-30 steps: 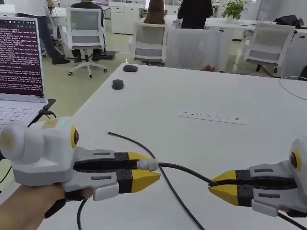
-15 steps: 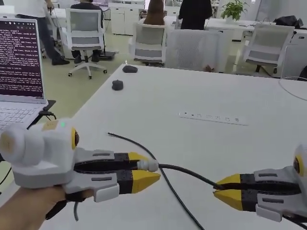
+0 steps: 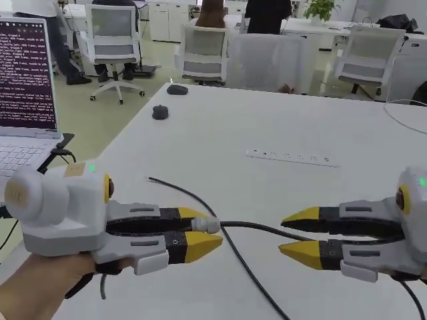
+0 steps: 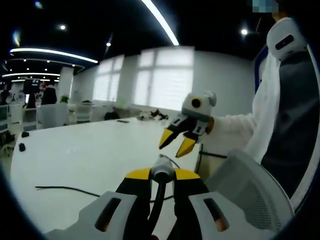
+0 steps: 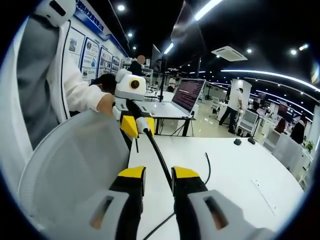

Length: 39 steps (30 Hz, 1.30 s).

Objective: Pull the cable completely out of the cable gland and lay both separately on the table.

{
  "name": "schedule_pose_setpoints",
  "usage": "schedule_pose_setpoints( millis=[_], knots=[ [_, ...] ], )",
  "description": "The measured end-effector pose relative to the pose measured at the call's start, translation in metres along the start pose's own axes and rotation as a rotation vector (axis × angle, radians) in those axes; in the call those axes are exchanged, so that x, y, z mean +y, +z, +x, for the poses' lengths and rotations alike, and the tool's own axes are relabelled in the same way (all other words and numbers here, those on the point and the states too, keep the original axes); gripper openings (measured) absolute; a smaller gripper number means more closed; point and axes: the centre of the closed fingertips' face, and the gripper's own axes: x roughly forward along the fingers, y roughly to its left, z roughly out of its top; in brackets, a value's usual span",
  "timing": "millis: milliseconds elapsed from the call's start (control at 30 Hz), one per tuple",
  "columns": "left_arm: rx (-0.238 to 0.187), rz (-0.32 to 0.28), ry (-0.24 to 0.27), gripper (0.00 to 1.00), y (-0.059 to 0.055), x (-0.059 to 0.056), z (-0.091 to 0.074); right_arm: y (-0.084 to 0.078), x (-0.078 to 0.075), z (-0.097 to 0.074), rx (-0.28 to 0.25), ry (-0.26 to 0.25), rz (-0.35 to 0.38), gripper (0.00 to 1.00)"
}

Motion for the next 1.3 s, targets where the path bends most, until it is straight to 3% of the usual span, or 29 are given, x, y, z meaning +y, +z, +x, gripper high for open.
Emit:
schedule_pose_setpoints(
  millis=[200, 433, 667, 1300],
  knots=[
    [-0.002, -0.007, -0.016, 0.16, 0.000, -0.003, 0.001, 0.015, 0.011, 0.025, 0.007, 0.038, -0.053, 0.20],
    [-0.011, -0.017, -0.044, 0.16, 0.001, -0.008, 0.001, 0.022, 0.017, 0.040, 0.010, 0.065, -0.093, 0.17],
    [-0.004, -0.003, -0.058, 0.16, 0.001, -0.011, 0.001, 0.021, 0.016, 0.043, 0.021, 0.077, -0.102, 0.07],
    [-0.010, 0.010, -0.060, 0.16, 0.004, -0.012, 0.000, 0.020, 0.022, 0.040, 0.011, 0.080, -0.075, 0.03]
  ],
)
